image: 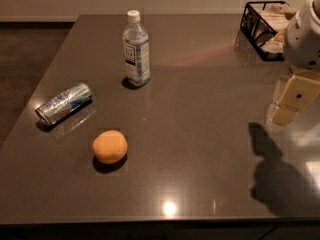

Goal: Move orange near blue plastic bottle

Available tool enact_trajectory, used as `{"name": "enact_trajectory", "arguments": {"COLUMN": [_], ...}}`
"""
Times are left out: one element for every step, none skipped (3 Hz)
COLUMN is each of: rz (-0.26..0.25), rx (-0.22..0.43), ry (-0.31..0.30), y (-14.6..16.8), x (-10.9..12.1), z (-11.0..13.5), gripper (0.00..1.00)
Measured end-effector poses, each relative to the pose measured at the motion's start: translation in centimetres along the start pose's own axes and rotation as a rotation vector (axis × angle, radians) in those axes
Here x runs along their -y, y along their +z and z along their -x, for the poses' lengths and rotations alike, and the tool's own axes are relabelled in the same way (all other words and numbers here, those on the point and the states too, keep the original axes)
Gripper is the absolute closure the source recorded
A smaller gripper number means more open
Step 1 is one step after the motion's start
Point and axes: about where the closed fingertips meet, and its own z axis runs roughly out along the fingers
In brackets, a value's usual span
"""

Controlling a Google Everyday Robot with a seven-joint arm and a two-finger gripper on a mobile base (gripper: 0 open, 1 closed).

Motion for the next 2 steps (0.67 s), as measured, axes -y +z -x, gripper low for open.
{"name": "enact_trajectory", "arguments": {"rz": [-0.002, 0.023], "rx": [0.001, 0.037], "ry": [0.000, -0.063], "y": [0.0, 0.8], "x": [0.0, -0.9], "z": [0.0, 3.6], "gripper": [0.00, 0.00]}}
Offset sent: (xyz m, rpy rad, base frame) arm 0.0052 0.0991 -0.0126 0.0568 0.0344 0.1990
